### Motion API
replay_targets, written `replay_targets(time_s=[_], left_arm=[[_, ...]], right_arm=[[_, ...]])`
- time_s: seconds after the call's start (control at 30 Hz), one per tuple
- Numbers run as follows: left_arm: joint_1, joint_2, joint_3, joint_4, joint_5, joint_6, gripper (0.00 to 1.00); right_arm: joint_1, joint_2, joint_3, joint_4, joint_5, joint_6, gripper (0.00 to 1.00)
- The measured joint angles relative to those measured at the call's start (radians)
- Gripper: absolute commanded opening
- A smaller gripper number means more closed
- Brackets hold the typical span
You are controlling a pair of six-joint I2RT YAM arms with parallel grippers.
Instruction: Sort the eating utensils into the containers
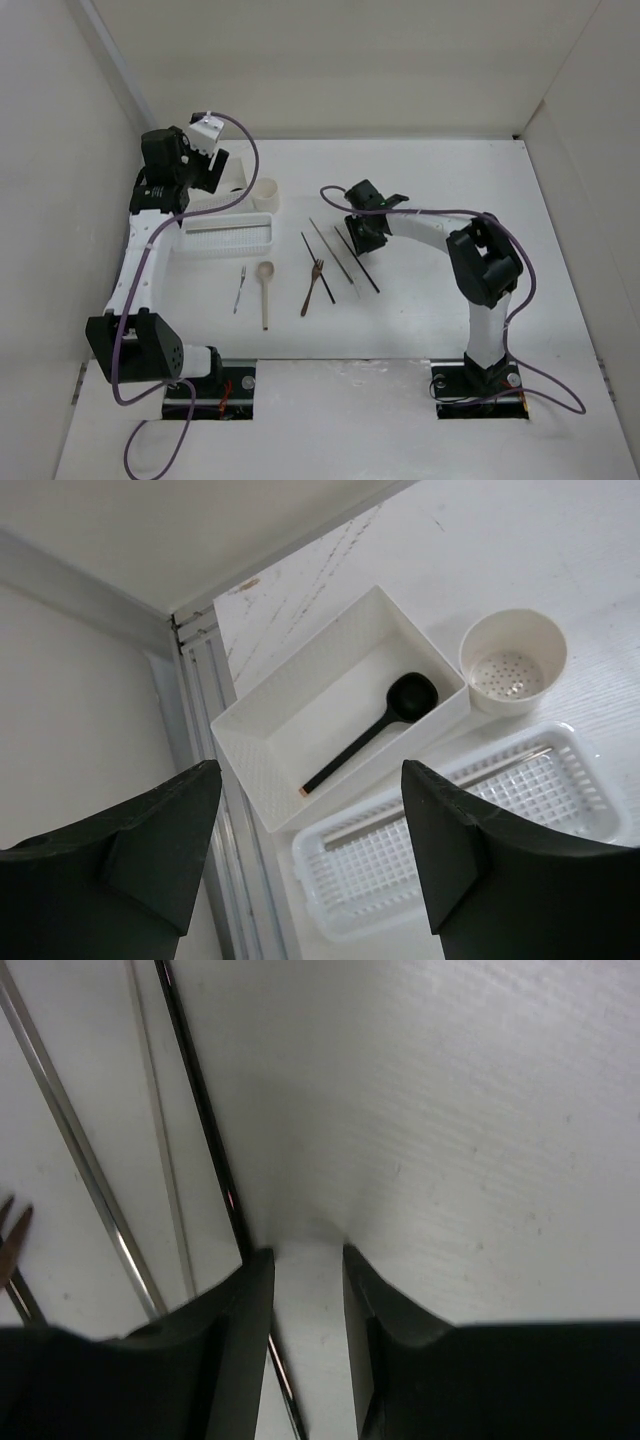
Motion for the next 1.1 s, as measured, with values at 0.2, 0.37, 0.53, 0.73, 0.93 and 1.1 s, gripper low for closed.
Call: replay_targets(time_s=[0.2,0.37,0.53,0.73,0.93,1.1], left_arm=[[0.000,-0.027,-0.024,-0.001,-0.021,-0.069,0.69],[0.000,-0.038,-0.025,0.000,-0.027,-0.097,0.69],[0.000,-0.041,-0.025,-0.001,-0.026,-0.113,0.69],[0.000,-0.047,-0.025,-0.002,-0.011,-0.120,0.69],[0.000,-0.048,-0.025,-0.010,0.016,-0.135,0.69],[0.000,-0.053,-0.032,-0.013,0.028,-0.147,0.69]], right_arm=[[0.003,0.013,0.006,0.010,0.020,0.008,0.39],[0.018,0.027,0.020,0.011,0.035,0.008,0.39],[0.022,0.039,0.038,0.013,0.061,0.014,0.39],[0.024,0.035,0.040,0.000,0.122,0.030,0.35],[0.031,-0.001,0.032,-0.001,0.121,-0.001,0.37],[0.045,-0.039,-0.010,0.037,0.037,-0.039,0.37]])
